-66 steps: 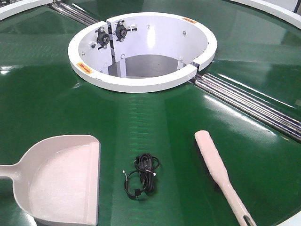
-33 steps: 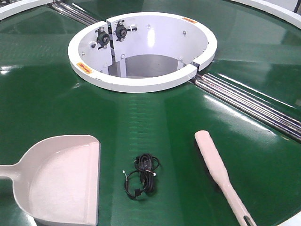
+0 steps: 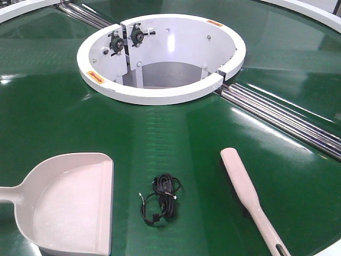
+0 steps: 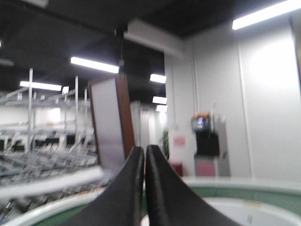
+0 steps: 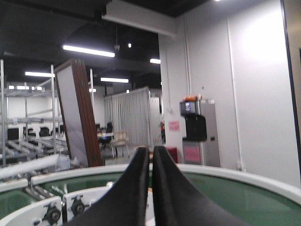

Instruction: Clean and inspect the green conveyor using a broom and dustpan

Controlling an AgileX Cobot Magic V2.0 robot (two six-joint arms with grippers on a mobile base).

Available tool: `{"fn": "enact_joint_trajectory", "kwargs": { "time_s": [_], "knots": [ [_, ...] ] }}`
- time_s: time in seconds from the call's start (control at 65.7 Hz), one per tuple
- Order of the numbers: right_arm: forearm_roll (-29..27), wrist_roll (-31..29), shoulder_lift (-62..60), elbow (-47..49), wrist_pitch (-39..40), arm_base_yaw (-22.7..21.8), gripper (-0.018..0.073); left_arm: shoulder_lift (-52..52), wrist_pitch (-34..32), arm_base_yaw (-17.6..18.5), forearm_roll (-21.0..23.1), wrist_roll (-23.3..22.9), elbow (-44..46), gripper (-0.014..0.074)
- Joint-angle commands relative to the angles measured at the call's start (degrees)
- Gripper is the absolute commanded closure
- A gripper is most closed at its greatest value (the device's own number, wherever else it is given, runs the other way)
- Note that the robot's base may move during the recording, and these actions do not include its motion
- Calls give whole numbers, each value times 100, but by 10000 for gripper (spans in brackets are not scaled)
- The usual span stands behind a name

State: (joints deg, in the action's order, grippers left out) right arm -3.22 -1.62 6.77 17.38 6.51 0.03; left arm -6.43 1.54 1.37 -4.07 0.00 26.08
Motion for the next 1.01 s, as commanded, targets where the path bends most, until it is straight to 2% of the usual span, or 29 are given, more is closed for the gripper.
{"fn": "enact_joint_trajectory", "kwargs": {
  "time_s": [0.0, 0.152, 0.274, 0.335, 0.411, 0.426, 0.442, 0.548, 0.579, 0.655, 0.716, 0.868, 0.99],
  "knots": [
    [19, 37, 556, 470, 38, -18, 564, -712, 700, 6, -161, 0, 751, 618],
    [19, 81, 1217, 775, -115, -18, 533, -1629, 1251, 6, -134, 0, 1268, 587],
    [19, 162, 1521, 883, -17, -18, 417, -2012, 1270, 6, 19, 0, 1383, 482],
    [19, 162, 1603, 883, 66, -18, 313, -2121, 1277, 6, 159, 0, 1383, 400],
    [19, 162, 1637, 883, 66, -18, 118, -2174, 1298, 6, 313, 0, 1383, 277],
    [19, 162, 1637, 883, 66, -18, 103, -2180, 1297, 6, 313, 0, 1383, 241],
    [19, 162, 1637, 883, 66, -18, 45, -2179, 1297, 6, 313, 0, 1383, 216],
    [19, 162, 1637, 883, 114, -18, -135, -2179, 1297, 6, 313, 0, 1383, 43],
    [-2, 162, 1637, 883, 139, -18, -163, -2188, 1297, 6, 313, 0, 1383, 4],
    [-219, 657, 1637, 883, 233, -18, -167, -2188, 1303, 6, 313, 0, 1383, -57],
    [-195, 1006, 1637, 883, 197, -3, -160, -2188, 1310, 6, 313, 0, 1383, -69],
    [939, 1015, 1748, 963, -421, -3, -123, -2188, 1319, 6, 313, 0, 1383, -52],
    [1072, 937, 2220, 1402, -1443, 19, -101, -2188, 1352, 6, 313, 0, 1383, -13]
  ]
}}
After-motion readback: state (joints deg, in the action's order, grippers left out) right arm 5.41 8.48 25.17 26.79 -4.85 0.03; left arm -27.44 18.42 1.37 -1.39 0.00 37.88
